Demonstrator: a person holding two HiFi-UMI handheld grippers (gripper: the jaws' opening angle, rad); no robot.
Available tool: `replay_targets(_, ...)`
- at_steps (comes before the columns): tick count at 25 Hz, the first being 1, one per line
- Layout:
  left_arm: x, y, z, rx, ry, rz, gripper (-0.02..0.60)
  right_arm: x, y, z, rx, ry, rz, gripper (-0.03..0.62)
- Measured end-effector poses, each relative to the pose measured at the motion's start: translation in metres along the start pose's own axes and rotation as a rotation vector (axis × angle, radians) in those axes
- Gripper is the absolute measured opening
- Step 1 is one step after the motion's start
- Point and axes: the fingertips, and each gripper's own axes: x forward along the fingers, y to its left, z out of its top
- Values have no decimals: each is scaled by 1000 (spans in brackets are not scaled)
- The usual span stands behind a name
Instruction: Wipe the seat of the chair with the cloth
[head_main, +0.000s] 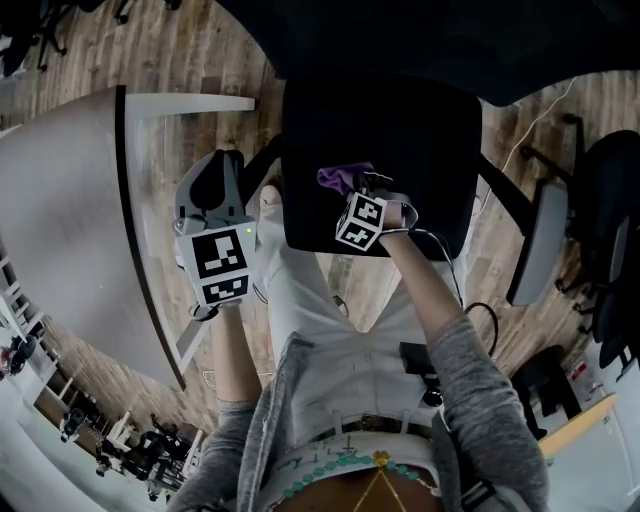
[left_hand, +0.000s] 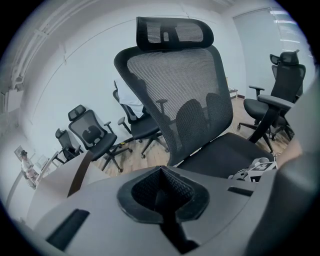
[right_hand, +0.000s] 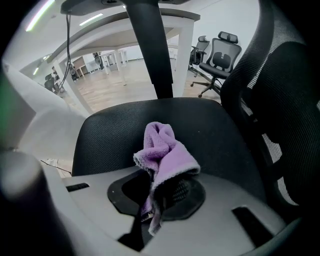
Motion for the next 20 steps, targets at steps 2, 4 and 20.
replay_targets(2, 0, 0, 0, 4, 1, 3, 2, 0, -2, -4, 0, 5, -6, 48)
replay_targets(4, 0, 0, 1, 5, 1, 4, 2, -1, -3, -8, -3, 12, -9, 48)
replay_targets(20, 2, -1, 2, 25, 6, 16, 2, -11, -11, -48, 26, 80, -21, 48)
